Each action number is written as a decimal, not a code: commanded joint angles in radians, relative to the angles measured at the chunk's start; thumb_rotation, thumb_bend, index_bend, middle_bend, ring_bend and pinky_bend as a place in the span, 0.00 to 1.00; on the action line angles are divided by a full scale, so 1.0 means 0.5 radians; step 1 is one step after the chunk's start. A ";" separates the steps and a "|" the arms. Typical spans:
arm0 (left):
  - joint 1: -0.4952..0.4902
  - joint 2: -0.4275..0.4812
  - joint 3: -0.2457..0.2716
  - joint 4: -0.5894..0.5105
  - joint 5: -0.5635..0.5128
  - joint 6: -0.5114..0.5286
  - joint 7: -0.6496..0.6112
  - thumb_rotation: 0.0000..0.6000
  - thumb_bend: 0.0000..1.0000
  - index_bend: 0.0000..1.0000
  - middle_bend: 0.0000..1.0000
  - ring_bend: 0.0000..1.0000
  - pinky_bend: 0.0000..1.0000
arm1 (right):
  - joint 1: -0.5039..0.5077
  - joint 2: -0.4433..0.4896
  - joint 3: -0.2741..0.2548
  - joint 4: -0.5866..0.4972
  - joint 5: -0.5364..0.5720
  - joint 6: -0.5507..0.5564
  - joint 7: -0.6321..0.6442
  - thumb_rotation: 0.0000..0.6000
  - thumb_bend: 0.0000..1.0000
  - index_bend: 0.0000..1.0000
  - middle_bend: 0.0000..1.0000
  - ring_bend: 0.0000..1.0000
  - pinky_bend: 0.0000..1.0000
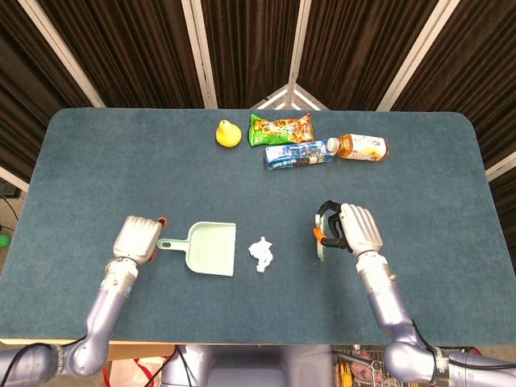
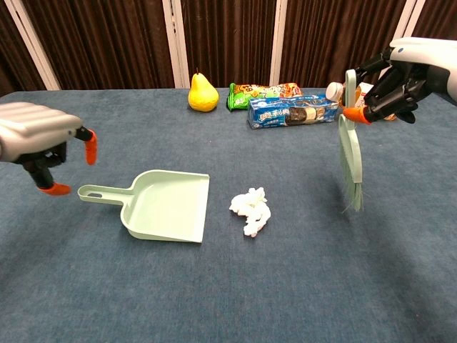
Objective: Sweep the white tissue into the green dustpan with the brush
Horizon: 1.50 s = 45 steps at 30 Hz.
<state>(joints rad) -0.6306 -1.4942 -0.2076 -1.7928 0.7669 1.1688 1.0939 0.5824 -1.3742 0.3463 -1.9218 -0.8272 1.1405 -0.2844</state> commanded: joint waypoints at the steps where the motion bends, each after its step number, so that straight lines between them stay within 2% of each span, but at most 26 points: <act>1: -0.082 -0.106 0.014 0.096 -0.100 0.029 0.050 1.00 0.35 0.38 0.96 0.92 0.96 | 0.003 -0.002 -0.014 0.011 0.004 0.004 0.006 1.00 0.57 0.89 0.87 0.92 0.80; 12: -0.170 -0.242 0.069 0.209 -0.199 0.090 0.008 1.00 0.39 0.42 0.96 0.93 0.96 | 0.012 0.007 -0.055 0.026 -0.003 0.019 0.032 1.00 0.57 0.89 0.87 0.92 0.80; 25: -0.225 -0.285 0.105 0.260 -0.236 0.149 -0.036 1.00 0.49 0.58 1.00 0.96 0.98 | 0.034 -0.027 -0.104 0.027 0.001 0.060 0.003 1.00 0.57 0.89 0.87 0.92 0.80; 37: -0.316 -0.312 0.067 0.151 -0.390 0.265 0.101 1.00 0.50 0.59 1.00 0.96 0.98 | 0.027 -0.111 -0.171 0.001 -0.051 0.146 -0.054 1.00 0.58 0.89 0.87 0.92 0.80; 45: -0.372 -0.389 0.037 0.143 -0.450 0.308 0.105 1.00 0.51 0.59 1.00 0.96 0.98 | 0.040 -0.241 -0.227 -0.003 -0.050 0.185 -0.134 1.00 0.58 0.89 0.87 0.92 0.80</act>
<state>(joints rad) -0.8134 -1.6855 -0.1870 -1.7206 0.5446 1.3205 1.1454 0.5992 -1.4845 0.2367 -1.9202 -0.8555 1.2293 -0.3432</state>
